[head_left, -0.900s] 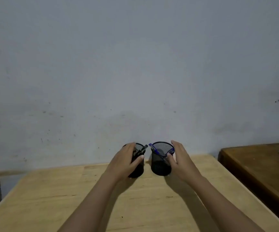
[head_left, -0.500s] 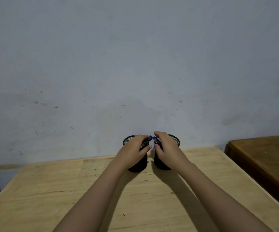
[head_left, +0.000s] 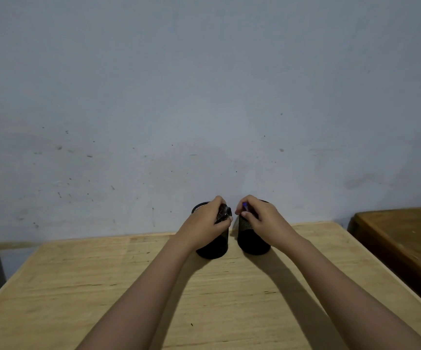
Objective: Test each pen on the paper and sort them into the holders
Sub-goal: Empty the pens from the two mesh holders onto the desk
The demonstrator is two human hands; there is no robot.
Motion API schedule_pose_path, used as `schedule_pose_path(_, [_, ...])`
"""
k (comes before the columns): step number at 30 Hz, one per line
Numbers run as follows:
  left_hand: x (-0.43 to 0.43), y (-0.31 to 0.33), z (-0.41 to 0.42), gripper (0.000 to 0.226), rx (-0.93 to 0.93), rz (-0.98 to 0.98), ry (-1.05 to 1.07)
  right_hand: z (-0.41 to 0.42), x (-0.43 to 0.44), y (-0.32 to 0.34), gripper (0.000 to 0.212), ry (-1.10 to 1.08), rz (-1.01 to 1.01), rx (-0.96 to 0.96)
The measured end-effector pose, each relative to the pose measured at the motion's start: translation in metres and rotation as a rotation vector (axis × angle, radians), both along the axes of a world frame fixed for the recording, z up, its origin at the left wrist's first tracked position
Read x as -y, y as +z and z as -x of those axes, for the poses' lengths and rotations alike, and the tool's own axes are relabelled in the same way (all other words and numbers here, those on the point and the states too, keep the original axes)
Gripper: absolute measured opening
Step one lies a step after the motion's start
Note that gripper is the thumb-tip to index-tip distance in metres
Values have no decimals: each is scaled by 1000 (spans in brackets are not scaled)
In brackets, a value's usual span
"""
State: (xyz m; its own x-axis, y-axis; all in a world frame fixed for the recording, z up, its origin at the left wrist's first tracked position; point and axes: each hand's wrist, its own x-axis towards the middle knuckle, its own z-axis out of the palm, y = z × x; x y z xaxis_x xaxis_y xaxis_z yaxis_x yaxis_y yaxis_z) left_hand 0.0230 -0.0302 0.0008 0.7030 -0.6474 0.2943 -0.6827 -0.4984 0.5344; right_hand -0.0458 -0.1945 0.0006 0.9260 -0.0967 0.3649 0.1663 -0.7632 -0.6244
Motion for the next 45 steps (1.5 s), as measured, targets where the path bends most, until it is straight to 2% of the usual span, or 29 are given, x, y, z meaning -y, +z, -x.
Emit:
schedule_pose_path(2, [0, 0, 0, 19, 0, 18, -12, 1, 1, -2, 15, -9, -44, 18])
schedule_pose_path(7, [-3, 0, -4, 15, -11, 38, -38, 3, 7, -2, 27, -37, 143, 45])
schedule_pose_path(10, [-2, 0, -3, 15, 15, 46, -13, 3, 9, -3, 35, -64, 111, 78])
schedule_pose_path(14, [-1, 1, -2, 12, 17, 38, -11, 1, 13, -2, 25, -43, 119, 82])
schedule_pose_path(20, [-2, 3, -8, 16, -48, -12, -80, -1, 14, -3, 21, -51, 152, 98])
schedule_pose_path(26, [-3, 4, -10, 8, -165, 169, -111, 1, 13, -4, 14, -57, 146, 185])
schedule_pose_path(45, [3, 17, -10, 12, -51, 281, -79, 9, 17, 13, 17, -103, 23, 264])
